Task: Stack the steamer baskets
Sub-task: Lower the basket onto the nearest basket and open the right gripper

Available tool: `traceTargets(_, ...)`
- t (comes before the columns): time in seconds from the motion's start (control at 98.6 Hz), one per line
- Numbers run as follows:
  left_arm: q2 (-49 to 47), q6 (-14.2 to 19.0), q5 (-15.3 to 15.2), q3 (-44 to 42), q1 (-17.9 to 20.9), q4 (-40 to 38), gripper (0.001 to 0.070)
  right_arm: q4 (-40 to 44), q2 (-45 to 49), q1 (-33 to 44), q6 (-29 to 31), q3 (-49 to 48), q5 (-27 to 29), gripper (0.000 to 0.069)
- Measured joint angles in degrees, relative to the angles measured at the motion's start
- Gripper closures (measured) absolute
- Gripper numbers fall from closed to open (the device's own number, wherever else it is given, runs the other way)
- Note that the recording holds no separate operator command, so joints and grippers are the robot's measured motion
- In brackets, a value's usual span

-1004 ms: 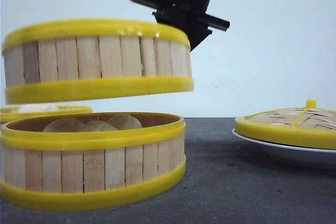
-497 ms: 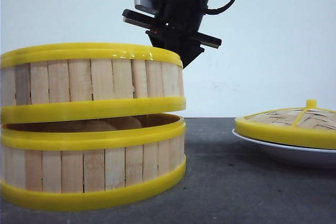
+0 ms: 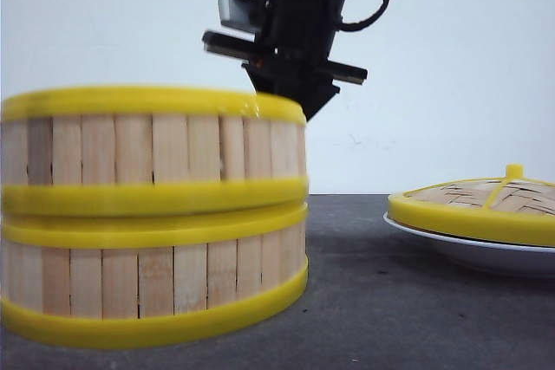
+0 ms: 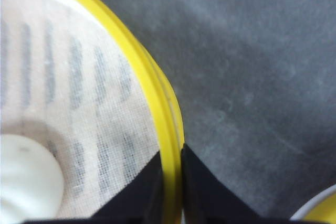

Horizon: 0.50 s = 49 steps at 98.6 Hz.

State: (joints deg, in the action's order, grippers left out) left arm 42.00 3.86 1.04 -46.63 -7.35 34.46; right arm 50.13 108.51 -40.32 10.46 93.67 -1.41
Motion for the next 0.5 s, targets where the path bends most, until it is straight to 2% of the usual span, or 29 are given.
traceTargets(0.497,0.02,-0.37,0.0,0.0,0.0,-0.07,0.0295,-0.07,-0.02,-0.04,-0.42,0.0,-0.02,0.0668)
